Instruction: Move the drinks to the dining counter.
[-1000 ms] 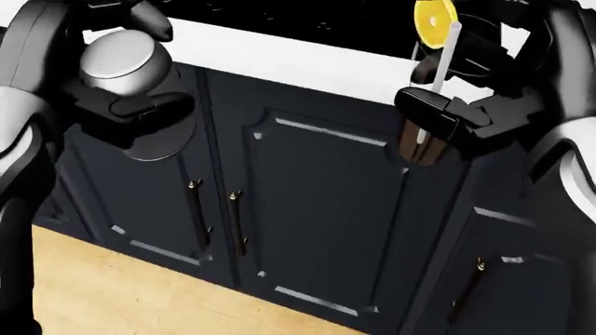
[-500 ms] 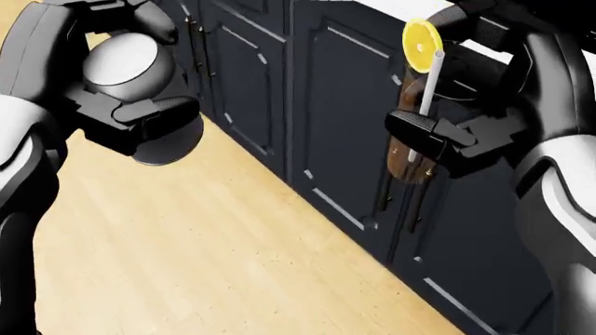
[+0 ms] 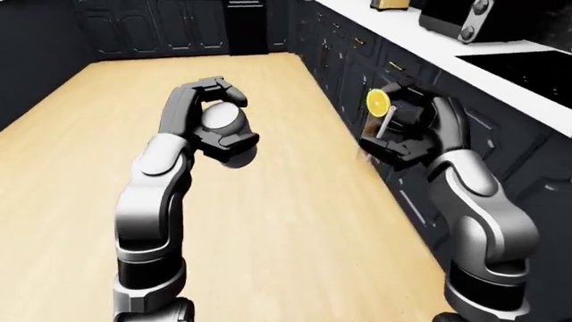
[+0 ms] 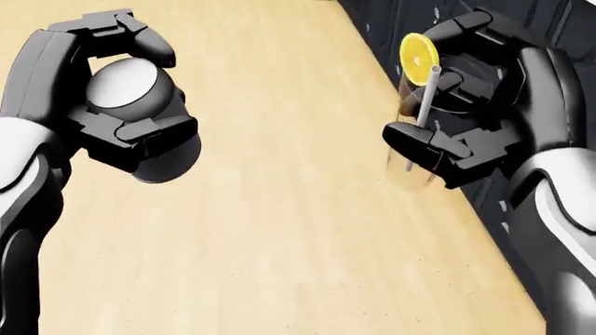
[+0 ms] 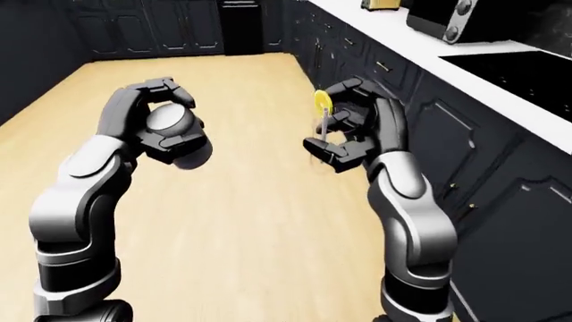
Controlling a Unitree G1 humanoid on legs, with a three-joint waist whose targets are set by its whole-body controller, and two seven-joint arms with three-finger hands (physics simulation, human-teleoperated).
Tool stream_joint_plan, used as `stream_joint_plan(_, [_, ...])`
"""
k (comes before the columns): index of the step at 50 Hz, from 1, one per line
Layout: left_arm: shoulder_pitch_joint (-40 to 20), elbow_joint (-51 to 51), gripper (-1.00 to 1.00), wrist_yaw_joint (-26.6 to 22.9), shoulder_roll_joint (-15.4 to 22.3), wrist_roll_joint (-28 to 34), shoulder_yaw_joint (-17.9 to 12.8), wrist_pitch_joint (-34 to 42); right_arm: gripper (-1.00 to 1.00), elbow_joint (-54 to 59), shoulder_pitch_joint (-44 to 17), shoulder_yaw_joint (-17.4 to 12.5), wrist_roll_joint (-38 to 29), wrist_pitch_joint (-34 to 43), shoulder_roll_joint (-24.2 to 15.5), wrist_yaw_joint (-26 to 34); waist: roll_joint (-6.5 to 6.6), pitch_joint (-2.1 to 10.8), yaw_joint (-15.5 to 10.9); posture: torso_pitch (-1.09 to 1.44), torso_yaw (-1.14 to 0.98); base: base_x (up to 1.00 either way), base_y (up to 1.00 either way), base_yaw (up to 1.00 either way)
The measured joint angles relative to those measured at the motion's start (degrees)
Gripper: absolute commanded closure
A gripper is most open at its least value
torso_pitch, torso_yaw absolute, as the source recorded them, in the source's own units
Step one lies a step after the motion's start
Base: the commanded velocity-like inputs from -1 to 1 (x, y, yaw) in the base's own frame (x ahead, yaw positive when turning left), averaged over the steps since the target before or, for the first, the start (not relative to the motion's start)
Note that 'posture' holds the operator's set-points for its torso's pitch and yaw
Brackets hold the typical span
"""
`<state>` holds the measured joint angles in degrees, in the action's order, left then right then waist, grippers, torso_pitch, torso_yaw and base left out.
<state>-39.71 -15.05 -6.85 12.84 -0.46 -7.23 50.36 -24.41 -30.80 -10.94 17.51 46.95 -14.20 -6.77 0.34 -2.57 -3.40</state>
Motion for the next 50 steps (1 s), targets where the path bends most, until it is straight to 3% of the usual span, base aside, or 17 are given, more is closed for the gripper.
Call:
stream_joint_plan(4, [0.3,-1.3,1.0,-0.1,-0.1,-0.1,0.2,-0.1,1.0,-0.8,-0.2,-0.3,-0.3,-0.7,0.0,-0.1,-4.1,-1.75,0.8,0.0,0.0,0.13,0.0,1.0])
stream_joint_plan(7, [-0.1,-1.1,1.0,-0.4,-0.1,-0.3,0.5,-0.8,1.0,-1.2,-0.6,-0.4,-0.3,-1.2,-0.1,-0.3,-7.04,-1.17,1.5,0.0,0.0,0.15,0.0,1.0])
stream_joint_plan(8, [-0.1,-1.2,1.0,-0.4,-0.6,-0.4,0.7,-1.2,1.0,-1.3,-0.4,-0.5,-0.5,-1.5,-0.2,-0.3,-7.1,-0.9,2.2,0.0,0.0,0.13,0.0,1.0])
stream_joint_plan(11, [0.9,-0.9,1.0,-0.9,-1.0,-1.0,1.8,-1.3,1.0,-1.2,0.7,-1.1,-0.9,-1.0,0.0,-0.5,-6.32,-0.52,1.9,0.0,0.0,0.14,0.0,1.0])
stream_joint_plan(15, [0.8,-1.5,1.0,-1.6,-1.0,-1.6,2.6,-0.3,1.0,-1.1,0.9,-1.3,-1.0,-0.3,0.0,-0.5,-2.8,-0.94,2.7,0.0,0.0,0.35,0.22,0.75])
stream_joint_plan(19, [1.6,-2.2,1.0,-0.9,-0.4,-0.7,0.5,-0.1,1.0,-1.0,1.3,0.7,-0.6,-0.1,0.6,0.7,-1.96,0.06,2.8,0.0,0.0,0.78,0.64,0.0])
stream_joint_plan(23, [0.1,-3.3,1.0,-0.8,-0.5,-0.8,0.9,-1.5,1.0,-2.1,0.6,-0.8,-1.2,-0.5,0.2,0.6,1.95,0.68,6.0,0.0,0.0,0.9,0.43,0.0])
stream_joint_plan(25, [-0.5,-4.1,1.0,-1.1,-0.5,-1.2,1.5,-2.1,1.0,-2.5,-0.1,-1.7,-1.3,-1.1,0.1,0.2,5.08,1.01,6.3,0.0,0.0,0.97,0.23,0.0])
stream_joint_plan(27, [0.9,-4.0,1.0,-1.4,-0.6,-1.5,1.7,-1.9,1.0,-2.5,1.4,-1.3,-1.3,-1.6,1.1,0.0,4.65,-0.89,6.3,0.0,0.0,1.0,0.07,0.0])
stream_joint_plan(30, [1.1,-2.1,1.0,-1.8,-0.4,-1.0,1.9,0.0,1.0,-0.5,1.8,-0.1,-0.6,-0.3,1.0,0.4,4.37,-0.23,6.0,0.0,0.0,1.0,0.05,0.0])
stream_joint_plan(34, [0.8,-2.5,1.0,-1.6,-0.1,-0.2,1.2,0.5,1.0,-1.3,1.0,-0.4,-0.1,-0.5,0.9,0.2,2.14,-0.49,5.1,0.0,0.0,1.0,0.06,0.0])
stream_joint_plan(40, [-0.6,-0.9,1.0,-2.3,1.0,2.5,1.4,-0.8,1.0,-2.1,0.4,-0.2,0.2,-2.4,0.4,0.3,-0.26,2.07,3.7,0.0,0.0,1.0,0.11,0.0])
stream_joint_plan(41, [-1.2,-0.5,1.0,-2.6,1.0,3.1,1.7,-1.2,1.0,-2.4,0.5,-0.4,0.1,-2.5,0.3,0.2,-1.55,1.71,4.2,0.0,0.0,1.0,0.2,0.0])
stream_joint_plan(43, [-1.1,0.2,1.0,-3.4,0.6,4.1,2.5,-1.3,1.0,-1.9,1.6,-0.7,-0.1,-2.6,0.5,0.2,-0.98,-1.84,4.3,0.0,0.0,1.0,0.23,0.0])
stream_joint_plan(44, [-1.2,1.4,1.0,-4.2,0.5,4.4,3.2,-0.8,1.0,-1.0,2.5,-0.8,-0.4,-2.2,0.5,0.2,-1.66,-2.25,4.6,0.0,0.0,1.0,0.28,0.0])
stream_joint_plan(47, [-2.1,4.5,1.0,-5.9,1.0,5.4,3.9,0.8,1.0,1.4,2.4,-0.6,-1.0,-1.1,0.5,0.0,-3.35,-0.42,4.3,0.0,0.0,1.0,0.32,0.0])
stream_joint_plan(50, [-3.9,2.8,1.0,-6.5,1.4,7.2,3.3,1.6,1.0,-0.1,1.9,-1.3,-1.1,-1.9,0.4,-0.5,-3.16,0.62,4.9,0.0,0.0,1.0,0.17,0.0])
